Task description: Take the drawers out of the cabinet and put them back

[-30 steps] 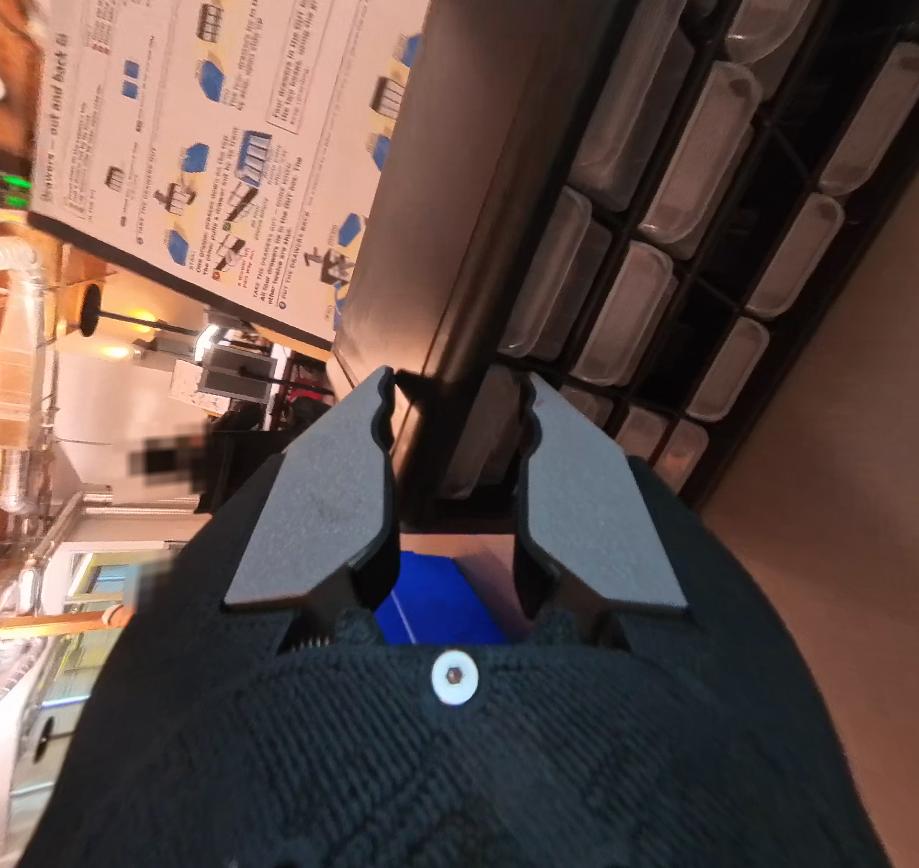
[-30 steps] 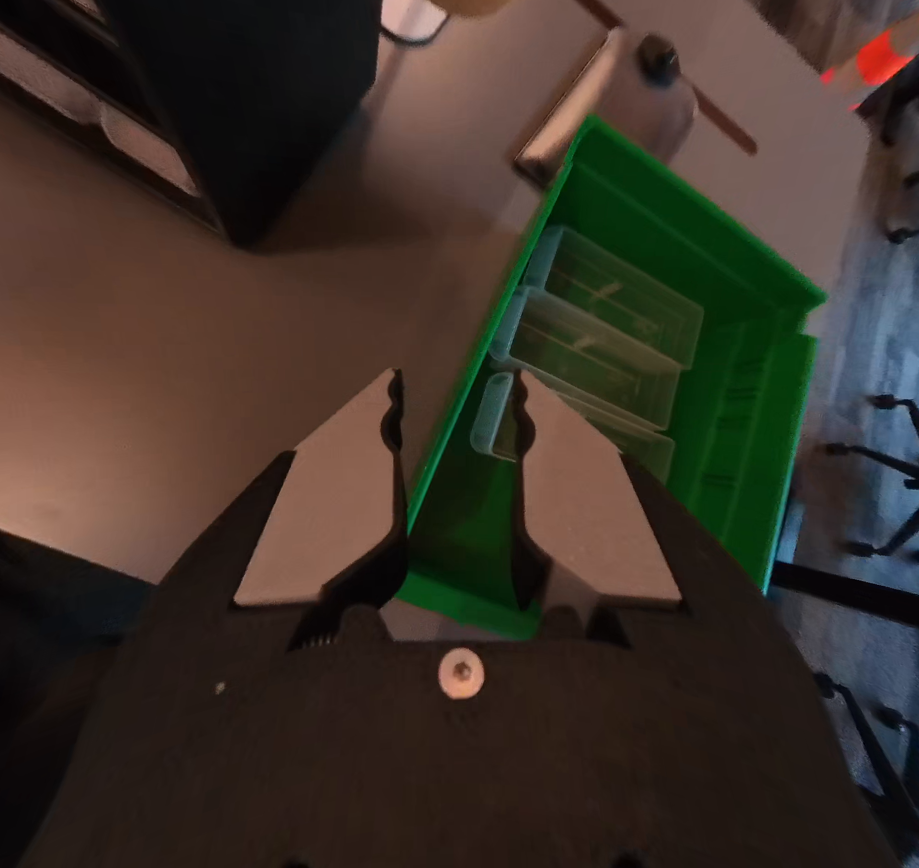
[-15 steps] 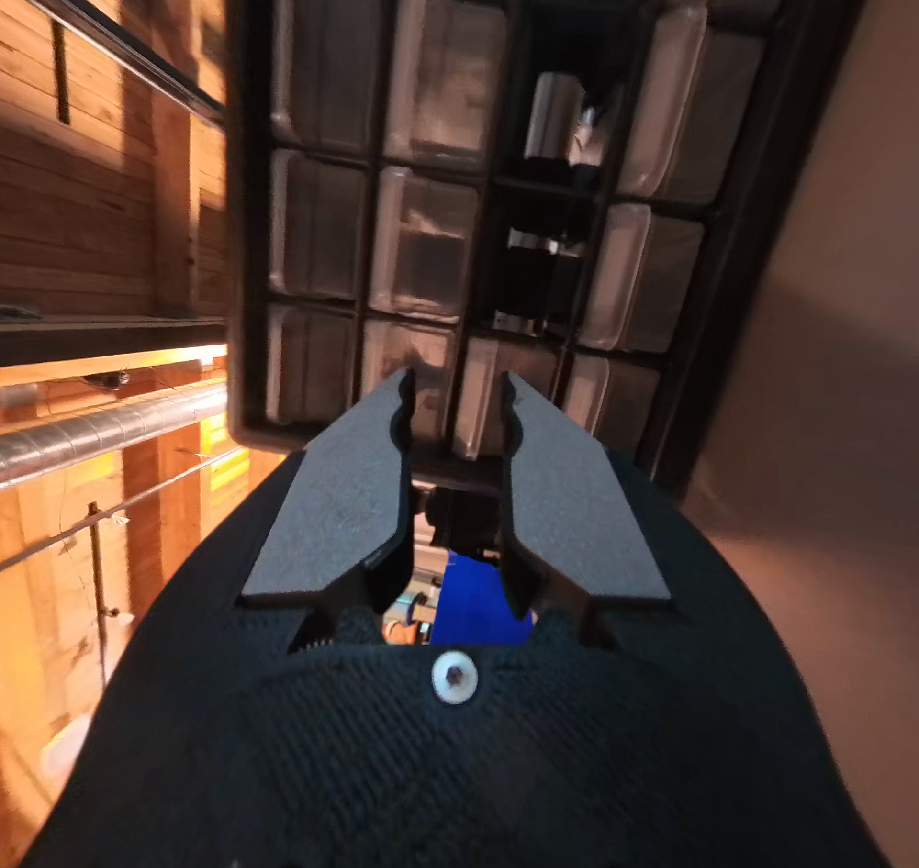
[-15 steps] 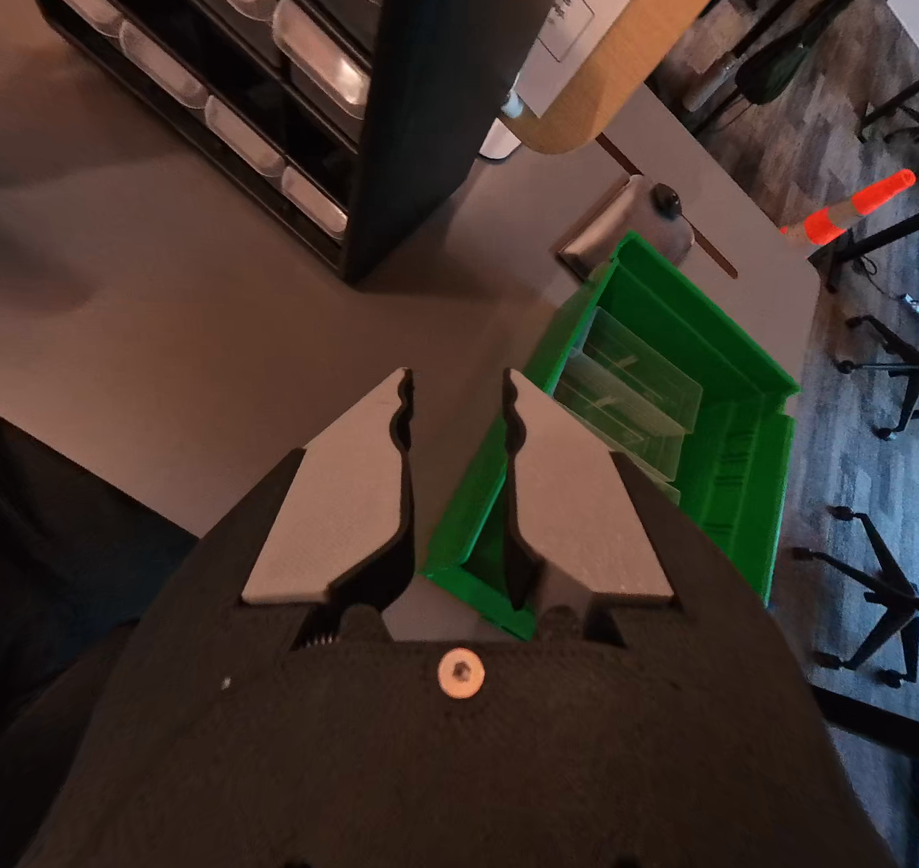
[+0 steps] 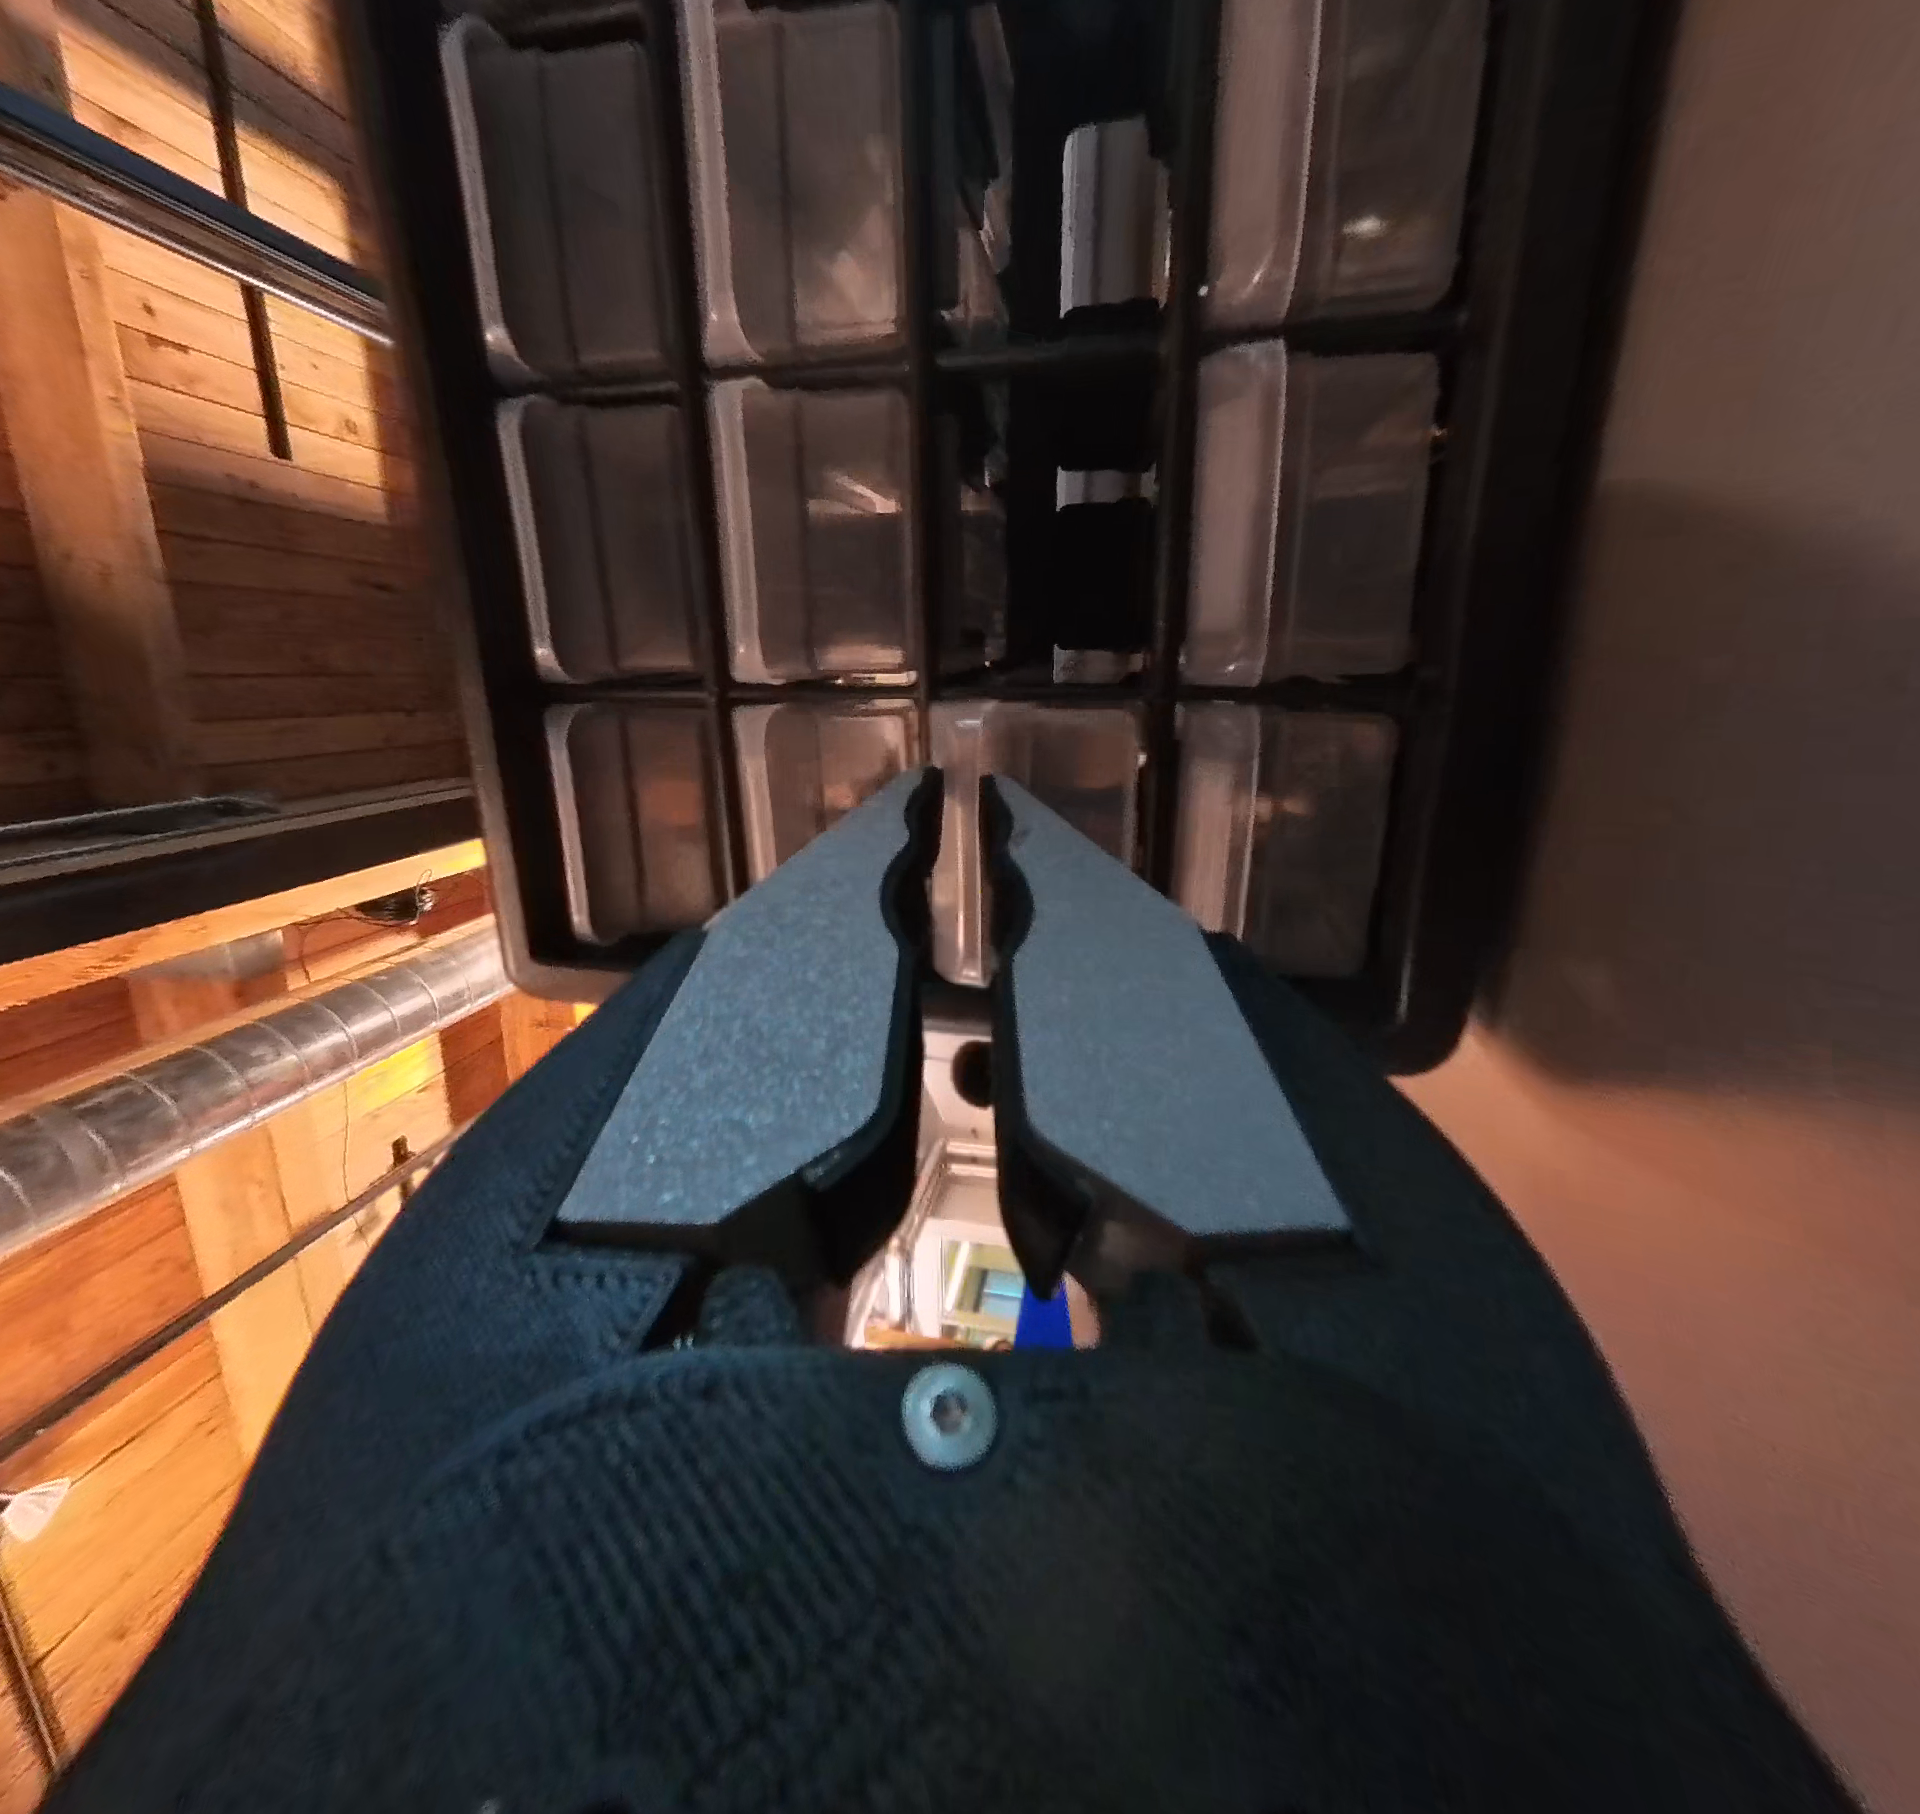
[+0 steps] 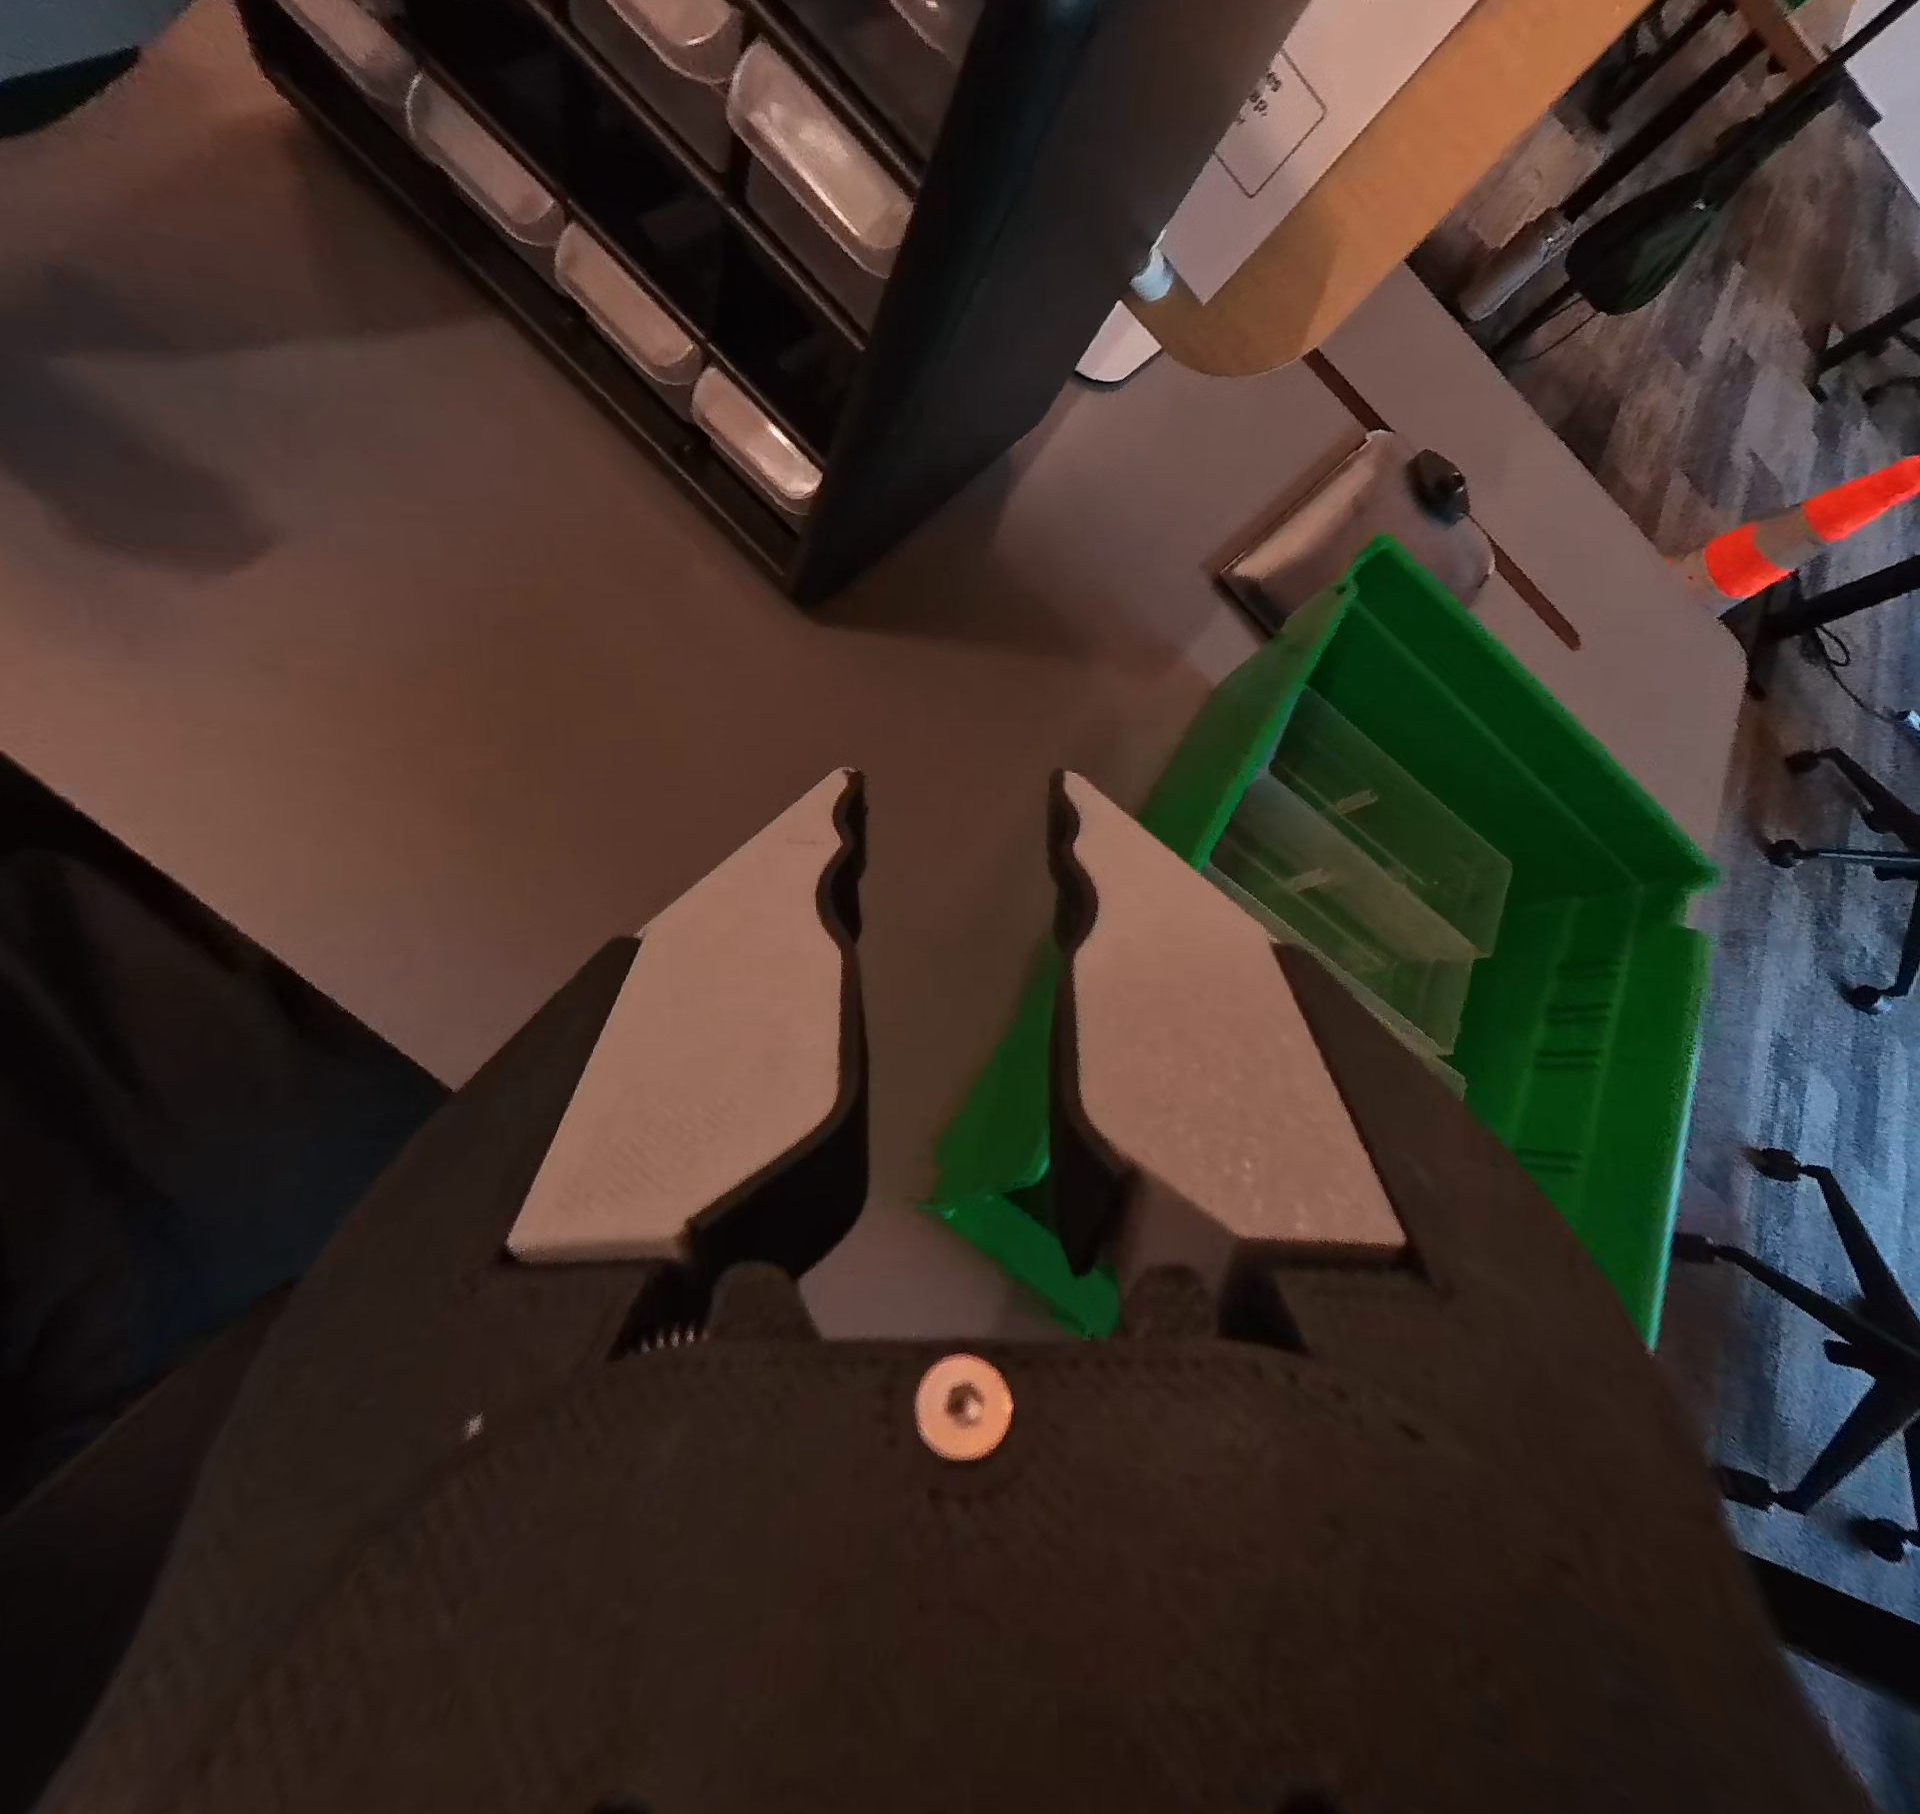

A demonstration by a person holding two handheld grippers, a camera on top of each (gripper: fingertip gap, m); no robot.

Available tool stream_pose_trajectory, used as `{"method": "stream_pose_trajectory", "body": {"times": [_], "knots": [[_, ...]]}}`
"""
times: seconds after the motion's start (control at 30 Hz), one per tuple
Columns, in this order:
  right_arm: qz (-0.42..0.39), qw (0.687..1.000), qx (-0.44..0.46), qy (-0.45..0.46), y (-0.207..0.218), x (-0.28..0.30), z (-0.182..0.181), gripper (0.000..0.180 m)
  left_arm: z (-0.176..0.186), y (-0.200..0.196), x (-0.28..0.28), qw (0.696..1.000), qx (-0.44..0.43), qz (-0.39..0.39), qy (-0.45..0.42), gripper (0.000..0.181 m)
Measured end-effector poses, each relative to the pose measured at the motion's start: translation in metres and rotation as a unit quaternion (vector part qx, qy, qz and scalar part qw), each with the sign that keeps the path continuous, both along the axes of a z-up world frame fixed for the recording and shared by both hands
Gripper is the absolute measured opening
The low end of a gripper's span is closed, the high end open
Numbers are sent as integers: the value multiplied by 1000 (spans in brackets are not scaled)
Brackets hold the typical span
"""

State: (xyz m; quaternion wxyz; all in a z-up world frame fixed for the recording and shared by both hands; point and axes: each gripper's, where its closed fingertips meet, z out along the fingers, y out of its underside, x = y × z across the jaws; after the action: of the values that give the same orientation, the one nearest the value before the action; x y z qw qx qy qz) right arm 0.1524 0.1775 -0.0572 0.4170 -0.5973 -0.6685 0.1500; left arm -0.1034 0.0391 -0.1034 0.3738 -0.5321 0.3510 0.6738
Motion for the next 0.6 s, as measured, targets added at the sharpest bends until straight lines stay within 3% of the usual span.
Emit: {"method": "stream_pose_trajectory", "body": {"times": [0.6], "knots": [[211, 975, -24, -66, -106, -75, -65, 38, 9, -89, 65, 994, 33, -101, 28, 3]]}}
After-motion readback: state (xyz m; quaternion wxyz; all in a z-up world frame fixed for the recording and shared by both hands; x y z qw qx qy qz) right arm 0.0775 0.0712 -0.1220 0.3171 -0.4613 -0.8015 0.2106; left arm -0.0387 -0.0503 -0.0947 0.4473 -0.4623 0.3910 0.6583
